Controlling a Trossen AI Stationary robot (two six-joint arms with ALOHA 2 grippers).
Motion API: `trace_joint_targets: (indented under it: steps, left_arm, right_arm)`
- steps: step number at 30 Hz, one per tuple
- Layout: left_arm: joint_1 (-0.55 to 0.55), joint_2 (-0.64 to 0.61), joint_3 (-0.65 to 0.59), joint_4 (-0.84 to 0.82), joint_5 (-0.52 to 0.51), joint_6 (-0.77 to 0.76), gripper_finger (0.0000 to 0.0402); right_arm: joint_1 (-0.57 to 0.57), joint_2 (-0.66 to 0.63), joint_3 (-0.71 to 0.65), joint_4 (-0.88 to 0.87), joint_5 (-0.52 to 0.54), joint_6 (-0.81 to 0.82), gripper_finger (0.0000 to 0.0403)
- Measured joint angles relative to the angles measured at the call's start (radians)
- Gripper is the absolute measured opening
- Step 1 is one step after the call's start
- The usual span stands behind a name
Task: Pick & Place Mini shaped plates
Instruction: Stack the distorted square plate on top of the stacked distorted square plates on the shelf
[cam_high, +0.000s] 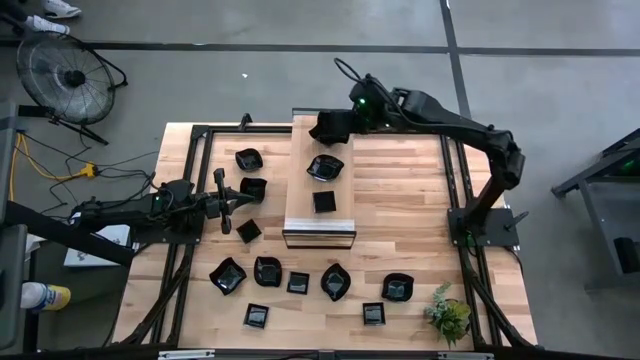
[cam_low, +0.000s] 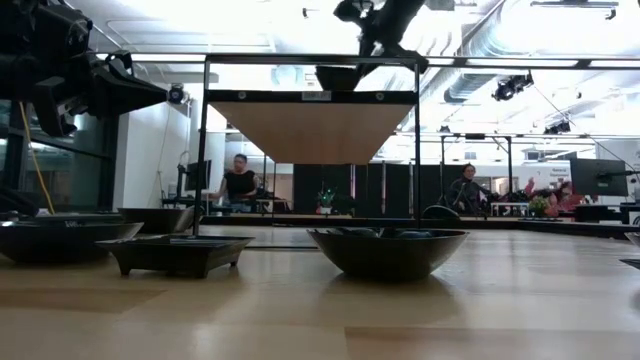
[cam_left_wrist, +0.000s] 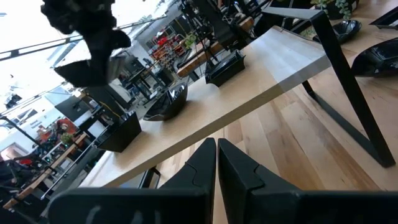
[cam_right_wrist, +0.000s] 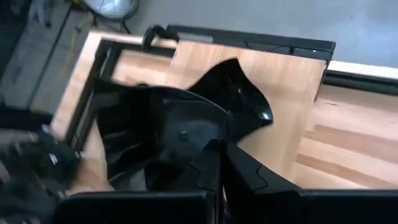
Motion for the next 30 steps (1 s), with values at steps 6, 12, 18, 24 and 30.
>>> trace_joint_targets:
  steps: [6, 12, 18, 24, 30]
  left_arm:
    - [0.000, 0.000, 0.000, 0.000, 0.000, 0.000, 0.0012]
    - [0.000, 0.000, 0.000, 0.000, 0.000, 0.000, 0.0012]
    - [0.000, 0.000, 0.000, 0.000, 0.000, 0.000, 0.0012]
    - [0.000, 0.000, 0.000, 0.000, 0.000, 0.000, 0.0012]
    - [0.000, 0.000, 0.000, 0.000, 0.000, 0.000, 0.0012]
  right_arm:
    - [-0.026, 0.030, 0.000, 0.073, 0.002, 0.130, 0.0007]
    - [-0.036, 0.068, 0.000, 0.093, -0.008, 0.278, 0.0008]
    - [-0.035, 0.078, -0.046, 0.142, 0.010, 0.422, 0.0004]
    - [-0.035, 0.071, -0.150, 0.274, -0.015, 0.502, 0.0011]
    - [-0.035, 0.070, -0.190, 0.292, 0.008, 0.533, 0.0005]
